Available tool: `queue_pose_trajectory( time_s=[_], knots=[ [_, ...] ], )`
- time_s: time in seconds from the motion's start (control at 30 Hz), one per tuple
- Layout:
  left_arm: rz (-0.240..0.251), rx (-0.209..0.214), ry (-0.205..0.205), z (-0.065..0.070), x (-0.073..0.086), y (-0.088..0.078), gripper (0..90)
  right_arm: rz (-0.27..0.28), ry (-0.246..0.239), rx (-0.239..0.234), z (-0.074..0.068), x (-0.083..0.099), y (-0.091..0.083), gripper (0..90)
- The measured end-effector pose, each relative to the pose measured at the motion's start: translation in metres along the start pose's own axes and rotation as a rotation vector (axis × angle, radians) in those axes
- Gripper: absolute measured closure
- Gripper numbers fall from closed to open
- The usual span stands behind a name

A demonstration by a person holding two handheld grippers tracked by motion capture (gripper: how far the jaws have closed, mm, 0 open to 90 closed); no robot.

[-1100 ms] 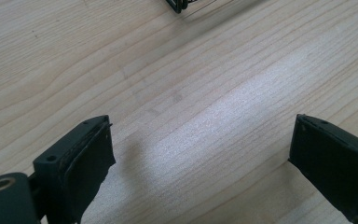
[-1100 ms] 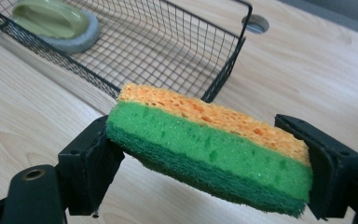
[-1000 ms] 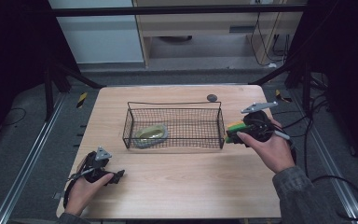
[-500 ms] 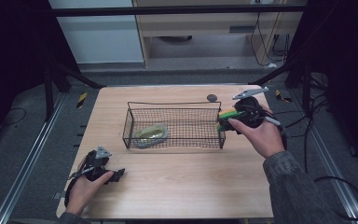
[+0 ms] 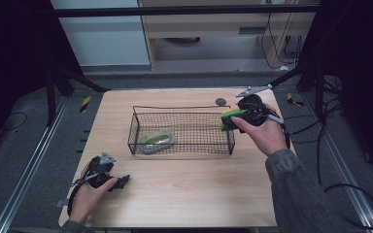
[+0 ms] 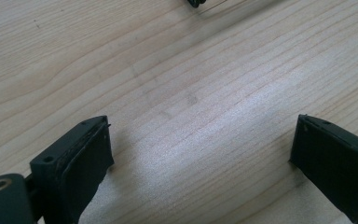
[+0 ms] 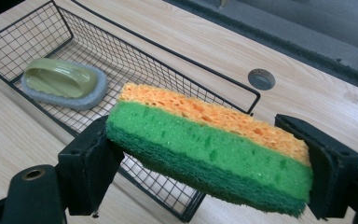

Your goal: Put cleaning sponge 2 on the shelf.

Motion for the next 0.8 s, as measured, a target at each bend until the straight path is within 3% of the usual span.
queue_pose_trajectory(
  time_s=[0.8],
  knots=[
    [0.007,0.009,-0.029,-0.007,0.0,0.003,2.1,-0.001,-0.012,-0.008,-0.006,-0.012,0.024,17.5]
  ],
)
Point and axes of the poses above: each handheld gripper's, and its own axes: y roughly forward along the jaws, x roughly out of its underside, z roughly to its right, the point moved 3 cm from there along y, roughly forward along the jaws, and after that the axes turned 3 degrees about -y, right-handed, at the moved point
